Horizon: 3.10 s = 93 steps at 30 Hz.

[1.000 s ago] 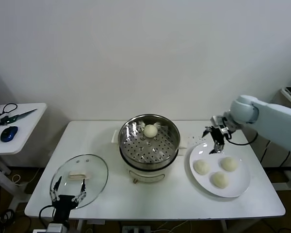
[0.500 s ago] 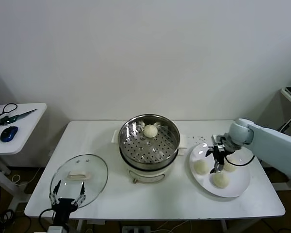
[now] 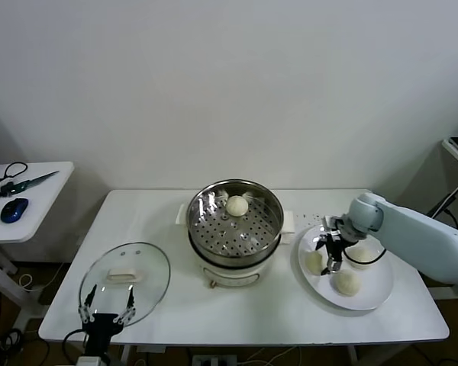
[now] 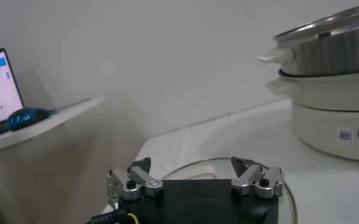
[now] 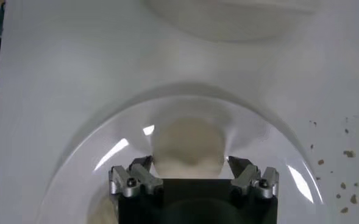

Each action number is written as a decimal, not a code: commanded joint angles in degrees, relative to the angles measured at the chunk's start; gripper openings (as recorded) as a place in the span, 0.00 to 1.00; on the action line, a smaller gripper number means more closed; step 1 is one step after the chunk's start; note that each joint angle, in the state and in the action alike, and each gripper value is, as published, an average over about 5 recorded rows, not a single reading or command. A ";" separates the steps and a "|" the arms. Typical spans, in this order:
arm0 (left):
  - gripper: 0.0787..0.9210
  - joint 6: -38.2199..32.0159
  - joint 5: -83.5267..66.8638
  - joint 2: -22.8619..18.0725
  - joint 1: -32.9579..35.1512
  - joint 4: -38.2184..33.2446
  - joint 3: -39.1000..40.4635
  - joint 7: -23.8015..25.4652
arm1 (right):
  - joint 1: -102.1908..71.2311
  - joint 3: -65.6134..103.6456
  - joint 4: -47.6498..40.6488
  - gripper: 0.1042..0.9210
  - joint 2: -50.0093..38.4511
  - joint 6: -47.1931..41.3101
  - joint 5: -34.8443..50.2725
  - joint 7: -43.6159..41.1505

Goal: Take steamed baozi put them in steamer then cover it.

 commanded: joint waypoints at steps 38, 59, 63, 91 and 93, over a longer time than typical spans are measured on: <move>0.88 -0.14 0.39 0.01 1.11 -4.84 2.96 0.22 | 49.14 -33.48 7.27 0.75 16.21 -3.94 38.59 3.53; 0.88 -0.50 -3.27 0.36 3.15 -5.13 1.53 0.24 | 29.56 -31.08 -6.35 0.74 40.23 -5.84 37.17 8.08; 0.88 -0.51 -3.15 0.52 3.05 -5.17 1.18 0.31 | 27.50 -31.04 -7.83 0.74 41.15 -5.78 36.17 8.07; 0.88 -0.34 -1.55 0.44 2.17 -4.61 1.25 0.34 | 31.31 -30.66 -3.12 0.87 34.51 -6.10 34.00 6.04; 0.88 -0.29 -1.43 0.43 2.11 -4.68 1.28 0.34 | 33.25 -30.68 -1.25 0.88 32.32 -5.97 33.81 5.54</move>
